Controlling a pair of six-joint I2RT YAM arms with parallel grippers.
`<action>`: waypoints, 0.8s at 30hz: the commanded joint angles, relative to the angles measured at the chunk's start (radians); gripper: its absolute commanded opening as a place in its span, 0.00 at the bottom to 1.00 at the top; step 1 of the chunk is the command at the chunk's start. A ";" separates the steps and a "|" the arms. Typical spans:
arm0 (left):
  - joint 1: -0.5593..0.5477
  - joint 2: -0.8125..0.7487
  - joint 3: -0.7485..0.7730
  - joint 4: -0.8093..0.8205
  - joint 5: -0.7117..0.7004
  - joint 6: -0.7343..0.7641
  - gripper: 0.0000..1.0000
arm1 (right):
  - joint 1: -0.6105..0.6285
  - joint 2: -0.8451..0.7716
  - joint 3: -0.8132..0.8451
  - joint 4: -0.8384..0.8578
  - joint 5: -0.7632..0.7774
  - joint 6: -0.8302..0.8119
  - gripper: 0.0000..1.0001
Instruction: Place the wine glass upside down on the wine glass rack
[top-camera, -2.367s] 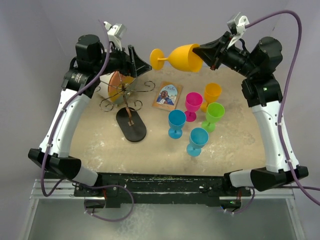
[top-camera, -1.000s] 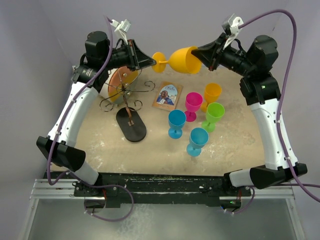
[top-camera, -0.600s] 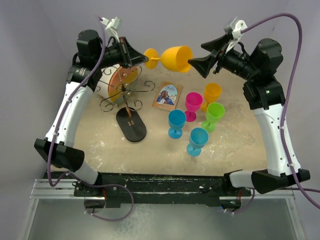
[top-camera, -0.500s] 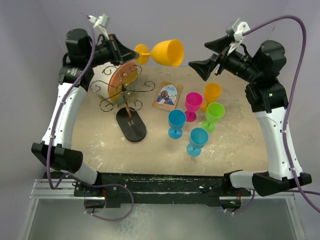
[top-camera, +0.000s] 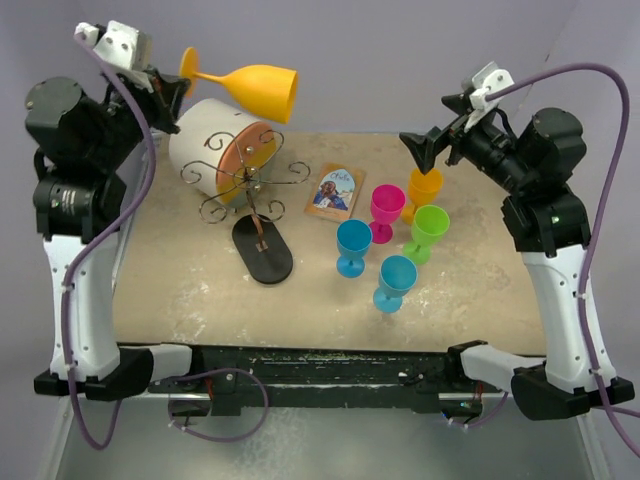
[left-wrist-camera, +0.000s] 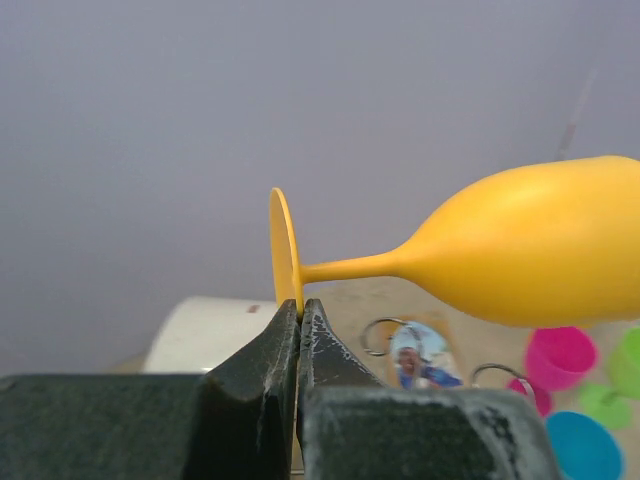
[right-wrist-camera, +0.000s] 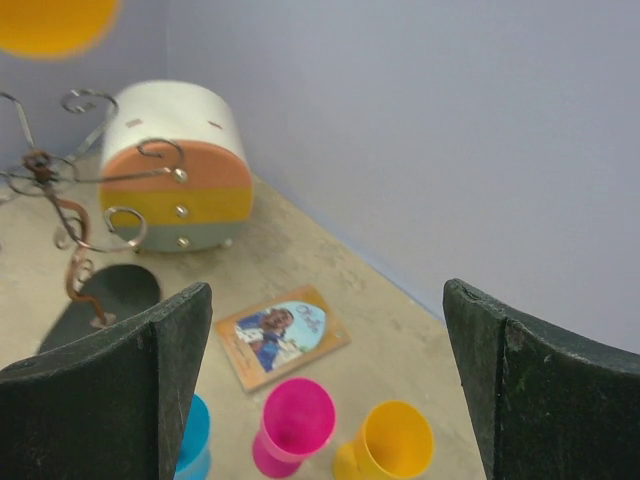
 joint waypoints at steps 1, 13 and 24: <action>0.029 -0.063 0.050 -0.036 -0.266 0.295 0.00 | -0.003 -0.026 -0.072 0.017 0.106 -0.122 1.00; 0.247 -0.090 0.062 -0.070 -0.544 0.612 0.00 | -0.007 -0.150 -0.403 0.184 0.247 -0.237 1.00; 0.246 -0.111 -0.178 -0.076 -0.628 0.978 0.00 | -0.059 -0.194 -0.531 0.221 0.212 -0.208 1.00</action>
